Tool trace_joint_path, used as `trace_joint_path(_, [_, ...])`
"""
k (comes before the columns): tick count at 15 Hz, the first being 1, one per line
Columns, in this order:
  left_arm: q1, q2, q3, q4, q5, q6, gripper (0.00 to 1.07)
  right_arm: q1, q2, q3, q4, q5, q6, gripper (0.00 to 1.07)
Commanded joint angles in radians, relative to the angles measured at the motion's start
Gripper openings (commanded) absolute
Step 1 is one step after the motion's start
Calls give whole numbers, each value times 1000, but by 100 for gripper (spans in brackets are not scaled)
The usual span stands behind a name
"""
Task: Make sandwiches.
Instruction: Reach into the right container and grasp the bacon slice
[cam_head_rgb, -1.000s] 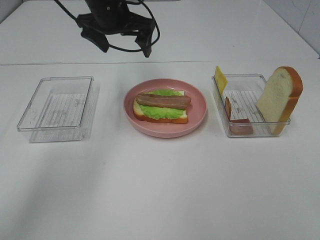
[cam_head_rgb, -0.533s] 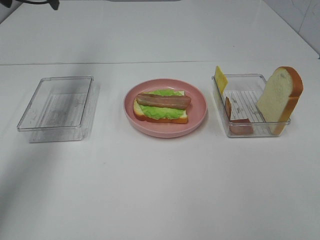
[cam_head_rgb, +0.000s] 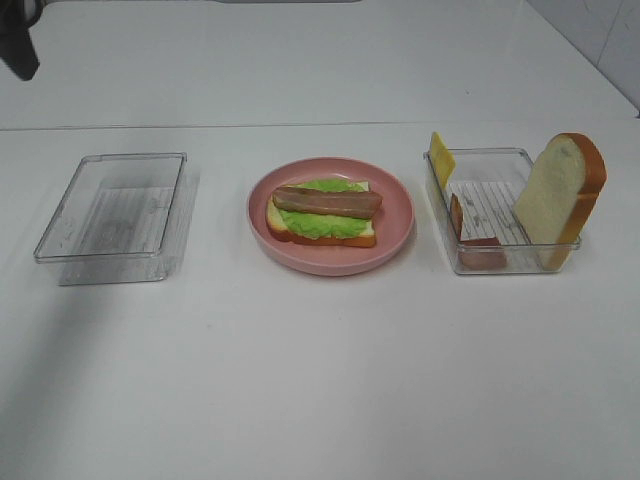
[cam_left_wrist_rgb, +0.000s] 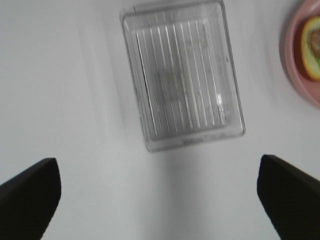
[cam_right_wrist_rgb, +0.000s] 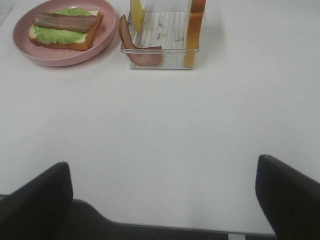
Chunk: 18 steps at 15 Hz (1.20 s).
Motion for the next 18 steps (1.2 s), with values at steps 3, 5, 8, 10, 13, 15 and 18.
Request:
trace_joint_path(3, [-9, -530, 534, -14, -128, -16, 100, -2, -26, 4, 1, -8, -1, 96])
trace_joint_path(5, [-9, -708, 677, -2, -140, -3, 100, -2, -26, 4, 1, -8, -1, 96])
trace_joint_path(8, [-9, -1147, 928, 54, -136, -4, 100, -2, -26, 4, 1, -8, -1, 96])
trace_joint_path(10, [-9, -1322, 985, 58, -135, -4, 100, -2, -26, 4, 1, -8, -1, 96])
trace_joint_path(13, [-9, -1602, 1032, 0, -76, -15, 100, -2, -26, 4, 1, -8, -1, 96])
trace_joint_path(15, [-9, -1683, 1038, -37, -87, -3, 100, -2, -23, 4, 1, -8, -1, 96])
trace_joint_path(18, [-9, -1684, 1062, -34, -126, 6, 100, -2, -21, 4, -7, -8, -1, 96])
